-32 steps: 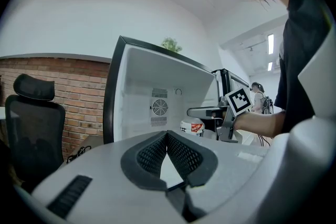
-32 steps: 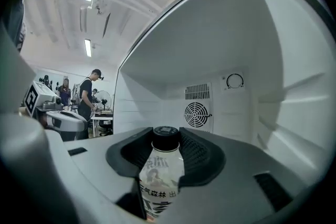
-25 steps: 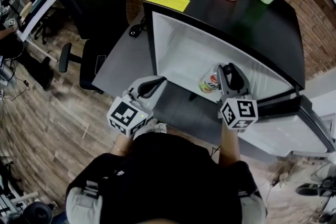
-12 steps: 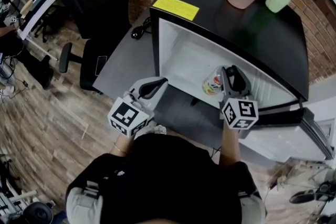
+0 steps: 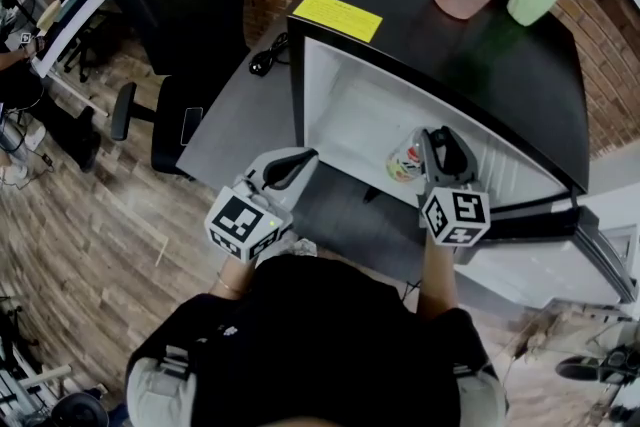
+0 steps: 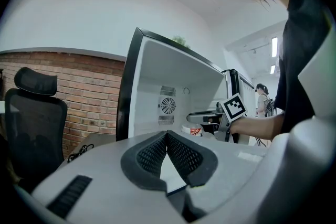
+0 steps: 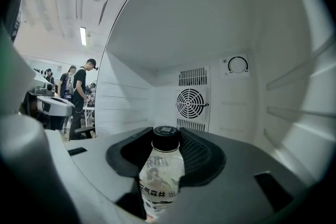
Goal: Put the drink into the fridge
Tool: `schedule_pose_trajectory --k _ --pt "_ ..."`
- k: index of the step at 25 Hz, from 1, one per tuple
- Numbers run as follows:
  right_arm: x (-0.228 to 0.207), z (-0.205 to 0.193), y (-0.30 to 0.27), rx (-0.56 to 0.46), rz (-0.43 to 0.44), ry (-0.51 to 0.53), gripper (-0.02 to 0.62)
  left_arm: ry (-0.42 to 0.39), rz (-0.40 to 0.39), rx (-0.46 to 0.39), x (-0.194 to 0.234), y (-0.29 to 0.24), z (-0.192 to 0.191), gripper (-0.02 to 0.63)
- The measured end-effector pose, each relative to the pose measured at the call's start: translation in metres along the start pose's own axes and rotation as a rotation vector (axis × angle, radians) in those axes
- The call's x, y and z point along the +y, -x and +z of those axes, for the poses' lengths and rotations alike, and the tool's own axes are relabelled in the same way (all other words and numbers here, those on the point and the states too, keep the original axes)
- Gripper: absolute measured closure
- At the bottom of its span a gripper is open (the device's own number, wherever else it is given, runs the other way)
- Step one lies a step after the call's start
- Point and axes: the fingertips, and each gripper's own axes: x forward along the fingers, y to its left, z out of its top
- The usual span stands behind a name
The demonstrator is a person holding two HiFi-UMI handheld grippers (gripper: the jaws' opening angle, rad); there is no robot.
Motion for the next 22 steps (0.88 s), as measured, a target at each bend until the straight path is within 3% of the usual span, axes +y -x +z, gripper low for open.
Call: schedule_pose_trajectory --k 12,22 --pt "0.0 0.001 0.002 -0.002 -0.008 0.014 0.434 0.004 0.007 0.001 -0.007 0.004 0.003 0.609" --pt "0.004 0.024 0.028 -0.114 -0.029 -0.013 0.414 -0.024 0.014 0.007 -0.016 0.012 0.004 0.609"
